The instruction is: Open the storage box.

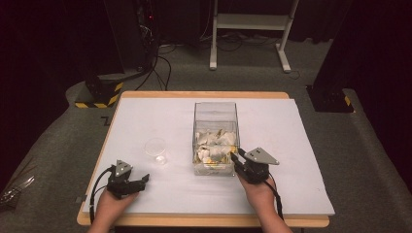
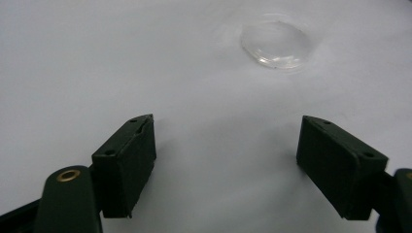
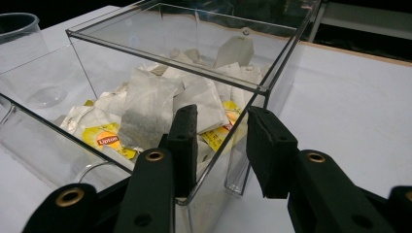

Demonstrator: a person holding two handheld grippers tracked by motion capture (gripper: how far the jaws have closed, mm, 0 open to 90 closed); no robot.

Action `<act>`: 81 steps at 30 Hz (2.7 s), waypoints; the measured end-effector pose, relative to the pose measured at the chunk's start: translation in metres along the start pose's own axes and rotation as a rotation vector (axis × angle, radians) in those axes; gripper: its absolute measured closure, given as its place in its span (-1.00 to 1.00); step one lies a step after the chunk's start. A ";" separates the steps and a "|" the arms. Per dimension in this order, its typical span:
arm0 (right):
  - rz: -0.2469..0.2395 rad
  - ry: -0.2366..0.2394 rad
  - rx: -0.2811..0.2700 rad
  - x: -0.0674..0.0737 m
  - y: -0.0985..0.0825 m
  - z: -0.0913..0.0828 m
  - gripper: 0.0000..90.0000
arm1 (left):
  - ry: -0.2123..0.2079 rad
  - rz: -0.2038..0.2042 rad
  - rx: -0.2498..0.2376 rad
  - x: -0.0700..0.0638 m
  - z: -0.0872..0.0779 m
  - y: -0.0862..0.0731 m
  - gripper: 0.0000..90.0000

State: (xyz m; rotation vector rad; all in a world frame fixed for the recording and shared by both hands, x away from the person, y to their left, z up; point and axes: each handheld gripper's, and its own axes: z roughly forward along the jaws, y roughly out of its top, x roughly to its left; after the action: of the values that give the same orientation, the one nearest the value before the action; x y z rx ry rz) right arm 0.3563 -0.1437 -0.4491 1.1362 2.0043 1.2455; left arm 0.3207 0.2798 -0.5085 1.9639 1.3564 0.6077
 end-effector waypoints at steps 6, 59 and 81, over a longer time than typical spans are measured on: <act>0.002 0.009 0.001 0.000 -0.003 -0.005 0.45 | 0.002 0.000 0.000 0.000 0.000 0.000 -0.51; -0.005 0.055 0.012 0.024 -0.027 -0.045 0.37 | 0.002 -0.001 -0.001 0.000 0.000 0.000 -0.50; 0.006 0.071 -0.024 0.012 -0.016 -0.050 0.24 | 0.008 -0.007 -0.005 -0.001 0.000 0.000 -0.50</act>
State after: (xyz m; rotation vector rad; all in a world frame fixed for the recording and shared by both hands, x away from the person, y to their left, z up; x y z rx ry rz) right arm 0.3060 -0.1604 -0.4407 1.1017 2.0335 1.3271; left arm 0.3199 0.2787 -0.5086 1.9542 1.3649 0.6160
